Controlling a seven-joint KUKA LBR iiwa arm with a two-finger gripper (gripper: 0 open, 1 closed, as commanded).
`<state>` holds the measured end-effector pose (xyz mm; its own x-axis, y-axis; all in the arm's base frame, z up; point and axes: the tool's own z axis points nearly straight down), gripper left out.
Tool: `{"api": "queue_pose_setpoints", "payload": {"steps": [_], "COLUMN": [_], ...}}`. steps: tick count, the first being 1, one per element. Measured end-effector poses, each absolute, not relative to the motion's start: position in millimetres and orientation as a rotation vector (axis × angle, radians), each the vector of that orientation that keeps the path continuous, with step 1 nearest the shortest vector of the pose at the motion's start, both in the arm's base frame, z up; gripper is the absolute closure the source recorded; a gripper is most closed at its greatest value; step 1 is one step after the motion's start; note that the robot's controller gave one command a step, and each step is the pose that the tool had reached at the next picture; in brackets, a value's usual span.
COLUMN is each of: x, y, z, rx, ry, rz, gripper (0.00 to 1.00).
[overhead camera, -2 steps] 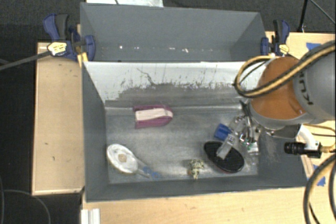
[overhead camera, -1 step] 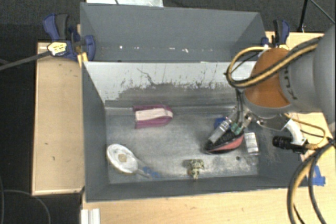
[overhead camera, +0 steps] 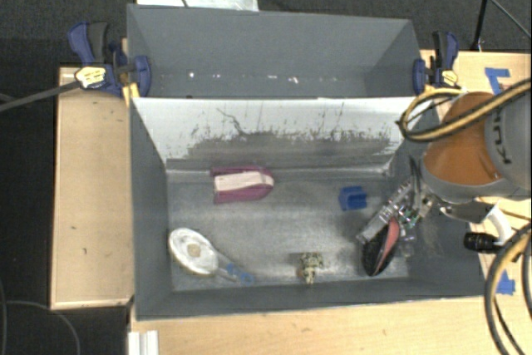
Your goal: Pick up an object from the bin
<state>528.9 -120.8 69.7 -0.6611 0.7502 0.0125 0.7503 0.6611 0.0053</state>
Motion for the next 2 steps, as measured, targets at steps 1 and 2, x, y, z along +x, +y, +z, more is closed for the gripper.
{"api": "queue_pose_setpoints", "payload": {"steps": [1,2], "x": [529.2,532.1], "y": [-111.0,-110.5], "z": [69.8,152.1], "rx": [-1.274,-1.282], "ry": [-2.843,-2.878], "rz": [-0.041,-0.004], "gripper": [1.00,1.00]}}
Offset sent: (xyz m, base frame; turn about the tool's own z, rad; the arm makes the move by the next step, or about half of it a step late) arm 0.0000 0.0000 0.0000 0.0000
